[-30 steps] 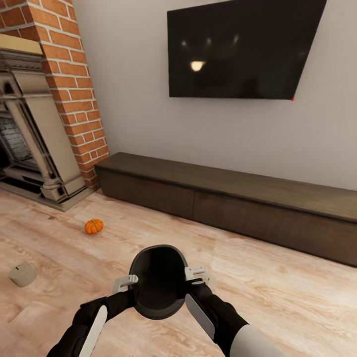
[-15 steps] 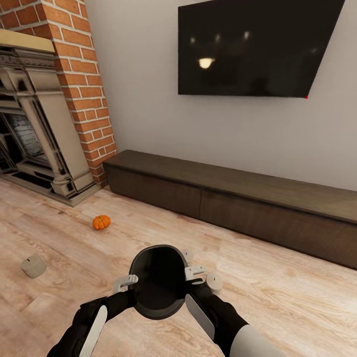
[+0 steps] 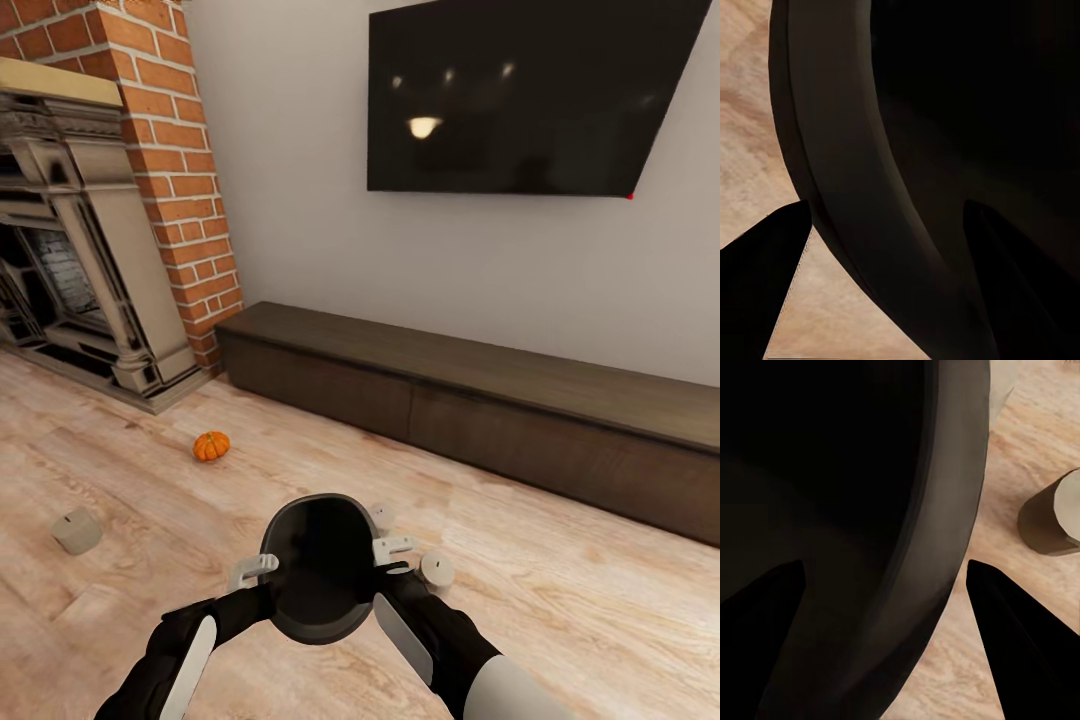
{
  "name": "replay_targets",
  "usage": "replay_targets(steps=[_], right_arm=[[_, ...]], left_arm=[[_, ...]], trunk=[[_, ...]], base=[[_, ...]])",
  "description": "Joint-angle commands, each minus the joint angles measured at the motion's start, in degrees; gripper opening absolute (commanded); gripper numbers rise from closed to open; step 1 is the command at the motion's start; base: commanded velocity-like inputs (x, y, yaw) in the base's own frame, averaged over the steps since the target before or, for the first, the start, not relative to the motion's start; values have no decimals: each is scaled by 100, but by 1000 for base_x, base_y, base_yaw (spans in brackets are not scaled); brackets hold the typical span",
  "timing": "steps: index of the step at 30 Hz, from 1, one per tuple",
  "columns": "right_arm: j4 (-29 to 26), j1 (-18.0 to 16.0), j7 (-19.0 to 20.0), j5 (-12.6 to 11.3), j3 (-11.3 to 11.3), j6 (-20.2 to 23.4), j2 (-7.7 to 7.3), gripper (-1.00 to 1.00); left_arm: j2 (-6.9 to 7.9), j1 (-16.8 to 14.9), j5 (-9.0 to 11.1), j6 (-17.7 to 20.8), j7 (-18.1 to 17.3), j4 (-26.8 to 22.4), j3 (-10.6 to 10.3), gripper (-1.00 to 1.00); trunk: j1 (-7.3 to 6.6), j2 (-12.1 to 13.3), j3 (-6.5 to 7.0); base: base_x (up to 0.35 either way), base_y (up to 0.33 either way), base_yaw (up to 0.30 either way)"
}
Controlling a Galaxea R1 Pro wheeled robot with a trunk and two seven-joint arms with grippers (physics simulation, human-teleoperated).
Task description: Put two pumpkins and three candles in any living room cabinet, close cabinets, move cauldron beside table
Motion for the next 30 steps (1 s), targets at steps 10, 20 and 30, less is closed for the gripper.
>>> replay_targets(steps=[10, 20, 30], right_arm=[[-153, -1, 23, -59, 4, -46, 3, -100], [-153, -1, 23, -67, 4, -45, 3, -100], [-153, -1, 23, -68, 4, -46, 3, -100]], left_arm=[[3, -2, -18, 0, -2, -2, 16, -100], [3, -2, -12, 0, -7, -2, 16, -100], [3, -2, -3, 0, -9, -2, 16, -100]], trunk=[[0, -1, 0], [0, -1, 0], [0, -1, 0]], base=[[0, 0, 282], [0, 0, 292], [0, 0, 292]])
